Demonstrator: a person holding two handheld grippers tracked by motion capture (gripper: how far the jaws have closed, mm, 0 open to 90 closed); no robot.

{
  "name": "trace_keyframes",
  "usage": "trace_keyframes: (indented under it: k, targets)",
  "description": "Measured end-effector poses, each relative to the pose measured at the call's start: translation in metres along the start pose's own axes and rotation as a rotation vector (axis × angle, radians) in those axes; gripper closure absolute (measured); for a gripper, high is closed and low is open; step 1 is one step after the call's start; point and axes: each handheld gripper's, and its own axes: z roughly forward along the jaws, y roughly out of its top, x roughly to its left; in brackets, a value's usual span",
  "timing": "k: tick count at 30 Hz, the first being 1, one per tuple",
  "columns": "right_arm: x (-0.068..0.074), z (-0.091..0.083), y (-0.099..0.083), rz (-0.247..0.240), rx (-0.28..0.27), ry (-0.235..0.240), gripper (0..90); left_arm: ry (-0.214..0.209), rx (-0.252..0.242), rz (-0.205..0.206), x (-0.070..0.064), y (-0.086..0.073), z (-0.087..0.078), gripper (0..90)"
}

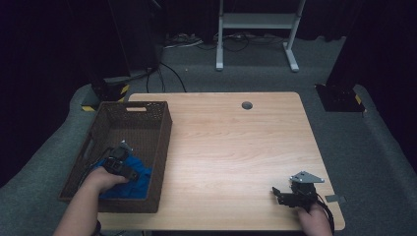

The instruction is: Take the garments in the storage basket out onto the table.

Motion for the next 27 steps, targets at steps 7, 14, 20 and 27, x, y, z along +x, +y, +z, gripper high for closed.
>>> trace_keyframes:
  k: [7,14,20,27]
  targets:
    - [0.000,0.000,0.000,0.000,0.000,0.000,11.1,-0.020,-0.020,-0.015,0.003,-0.001,-0.005,30.7]
    - [0.000,0.000,0.000,-0.003,0.000,0.002,11.1,-0.045,-0.039,-0.005,0.001,0.002,-0.008,54.5]
    - [0.000,0.000,0.000,-0.003,0.000,0.003,11.1,-0.017,-0.074,0.030,-0.004,0.003,-0.014,69.7]
    - [0.000,0.000,0.000,-0.003,0.000,0.002,11.1,0.014,-0.160,0.061,-0.008,0.002,-0.026,71.9]
